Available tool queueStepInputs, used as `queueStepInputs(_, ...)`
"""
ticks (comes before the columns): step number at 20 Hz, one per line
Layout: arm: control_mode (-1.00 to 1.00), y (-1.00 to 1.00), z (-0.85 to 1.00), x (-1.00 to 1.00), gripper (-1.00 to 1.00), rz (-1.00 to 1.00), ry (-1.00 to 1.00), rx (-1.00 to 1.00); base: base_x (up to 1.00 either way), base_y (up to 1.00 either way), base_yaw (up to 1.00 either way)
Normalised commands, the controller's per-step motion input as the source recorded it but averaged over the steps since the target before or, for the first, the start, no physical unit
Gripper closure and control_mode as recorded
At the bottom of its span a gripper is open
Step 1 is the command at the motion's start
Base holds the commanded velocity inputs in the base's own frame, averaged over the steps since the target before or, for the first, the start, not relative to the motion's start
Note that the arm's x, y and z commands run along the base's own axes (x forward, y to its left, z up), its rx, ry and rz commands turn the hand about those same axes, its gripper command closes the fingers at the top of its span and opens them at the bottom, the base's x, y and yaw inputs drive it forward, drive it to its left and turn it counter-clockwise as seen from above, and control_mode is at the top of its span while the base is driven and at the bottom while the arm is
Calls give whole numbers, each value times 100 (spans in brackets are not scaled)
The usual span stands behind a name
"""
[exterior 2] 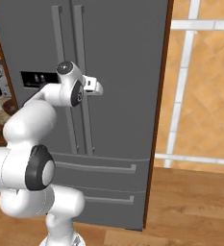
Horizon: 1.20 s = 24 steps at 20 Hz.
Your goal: Grab a lemon wedge from the fridge and one ice cube from the ice bowl, and put them in the glass of lemonade.
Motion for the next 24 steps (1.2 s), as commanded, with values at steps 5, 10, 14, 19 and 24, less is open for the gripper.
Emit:
queueStepInputs(5,-100,-87,14,-31,100,-16,0,1,0,0,0)
queueStepInputs(10,-100,-100,0,-46,100,-16,0,6,0,0,0)
queueStepInputs(14,-100,-100,0,-60,100,-15,-1,11,0,0,0)
queueStepInputs(19,-100,-100,0,-78,100,-13,-7,19,0,0,0)
queueStepInputs(24,-100,-100,0,-65,100,-12,-8,14,0,0,0)
